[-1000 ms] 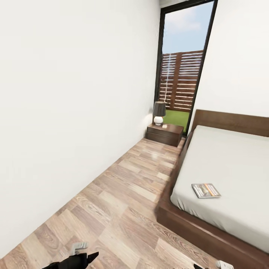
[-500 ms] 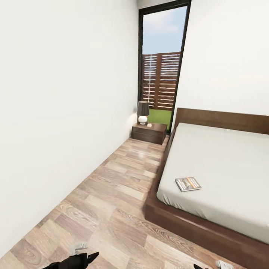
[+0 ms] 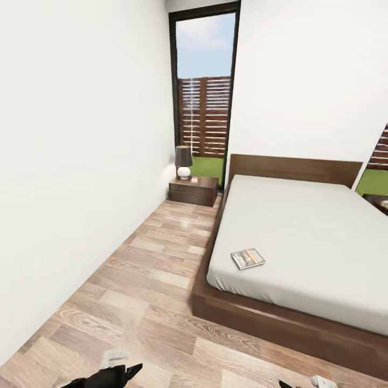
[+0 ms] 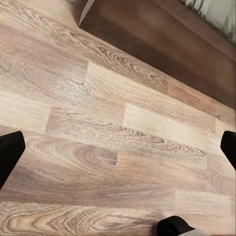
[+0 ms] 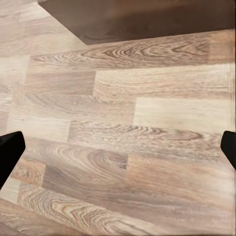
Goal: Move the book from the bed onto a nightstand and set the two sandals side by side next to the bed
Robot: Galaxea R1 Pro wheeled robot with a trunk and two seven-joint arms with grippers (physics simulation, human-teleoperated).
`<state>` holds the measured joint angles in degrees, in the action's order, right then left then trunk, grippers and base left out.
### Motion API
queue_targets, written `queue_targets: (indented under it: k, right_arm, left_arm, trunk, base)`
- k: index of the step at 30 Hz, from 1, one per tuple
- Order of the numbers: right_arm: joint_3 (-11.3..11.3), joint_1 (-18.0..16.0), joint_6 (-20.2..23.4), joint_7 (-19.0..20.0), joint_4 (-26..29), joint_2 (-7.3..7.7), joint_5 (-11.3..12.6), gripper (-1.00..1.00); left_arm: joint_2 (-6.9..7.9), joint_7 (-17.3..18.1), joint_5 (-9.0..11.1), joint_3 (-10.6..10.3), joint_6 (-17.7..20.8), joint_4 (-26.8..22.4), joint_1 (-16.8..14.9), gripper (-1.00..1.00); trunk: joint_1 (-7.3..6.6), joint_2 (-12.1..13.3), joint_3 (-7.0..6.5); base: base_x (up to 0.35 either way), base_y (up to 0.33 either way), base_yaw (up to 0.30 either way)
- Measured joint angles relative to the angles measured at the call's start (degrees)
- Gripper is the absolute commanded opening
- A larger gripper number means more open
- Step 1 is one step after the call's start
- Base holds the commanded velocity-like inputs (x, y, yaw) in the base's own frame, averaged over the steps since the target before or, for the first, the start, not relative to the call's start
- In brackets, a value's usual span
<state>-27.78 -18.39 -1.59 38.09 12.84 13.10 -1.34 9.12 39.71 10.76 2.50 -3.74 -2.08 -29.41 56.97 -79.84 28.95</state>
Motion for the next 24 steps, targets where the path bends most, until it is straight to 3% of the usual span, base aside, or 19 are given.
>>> queue_targets:
  k: [24]
  right_arm:
    - [0.00,0.00,-0.01,-0.01,0.00,-0.02,0.00,1.00]
  left_arm:
    - [0.00,0.00,0.00,0.00,0.00,0.00,0.00,1.00]
  trunk:
    - [0.00,0.00,0.00]
  base:
    - [0.000,0.000,-0.283]
